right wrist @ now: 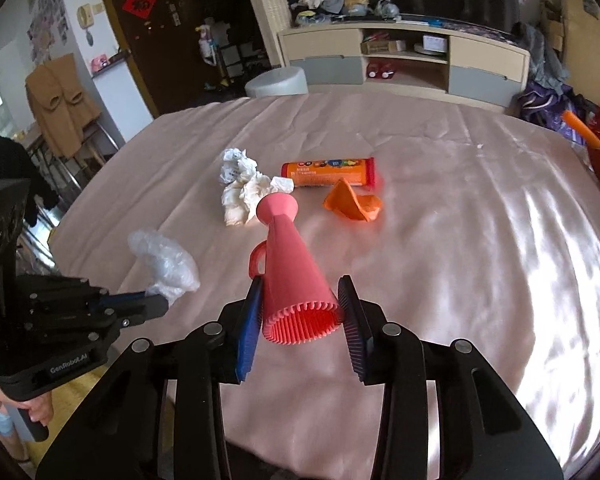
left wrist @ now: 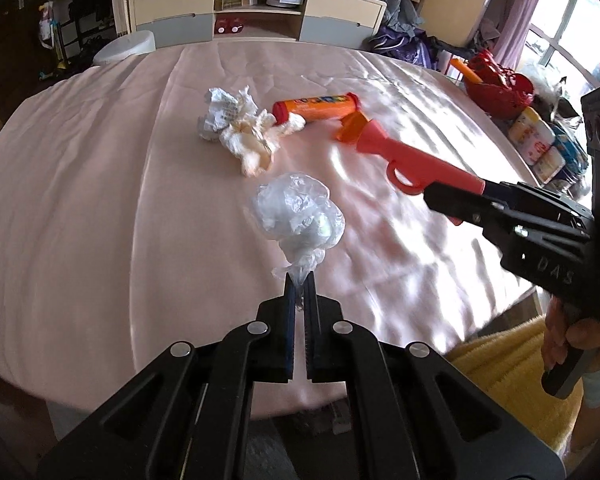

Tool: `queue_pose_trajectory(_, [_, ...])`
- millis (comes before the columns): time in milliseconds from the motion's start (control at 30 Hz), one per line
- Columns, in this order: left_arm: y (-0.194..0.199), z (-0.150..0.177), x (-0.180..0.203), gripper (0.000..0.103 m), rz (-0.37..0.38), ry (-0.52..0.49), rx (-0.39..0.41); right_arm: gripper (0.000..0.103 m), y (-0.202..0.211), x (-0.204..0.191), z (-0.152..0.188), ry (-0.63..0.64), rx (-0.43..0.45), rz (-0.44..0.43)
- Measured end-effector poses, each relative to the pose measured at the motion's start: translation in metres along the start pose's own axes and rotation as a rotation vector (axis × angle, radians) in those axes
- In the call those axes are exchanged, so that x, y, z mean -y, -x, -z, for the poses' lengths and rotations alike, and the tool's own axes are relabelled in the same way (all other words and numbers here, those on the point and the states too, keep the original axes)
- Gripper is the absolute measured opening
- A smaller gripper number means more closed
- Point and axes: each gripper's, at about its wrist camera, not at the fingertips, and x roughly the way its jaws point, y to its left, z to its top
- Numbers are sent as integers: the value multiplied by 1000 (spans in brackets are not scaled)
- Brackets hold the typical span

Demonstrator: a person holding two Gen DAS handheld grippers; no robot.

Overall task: Collect trash
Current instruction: 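Lower the plastic bag and pink megaphone into the black bin and open both tools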

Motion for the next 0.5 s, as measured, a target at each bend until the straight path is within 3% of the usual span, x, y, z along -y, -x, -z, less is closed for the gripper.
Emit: queue_pose_trajectory(500, [52,92,23,2,-3,6,-1,39,63,-19,89,-55,-20,5])
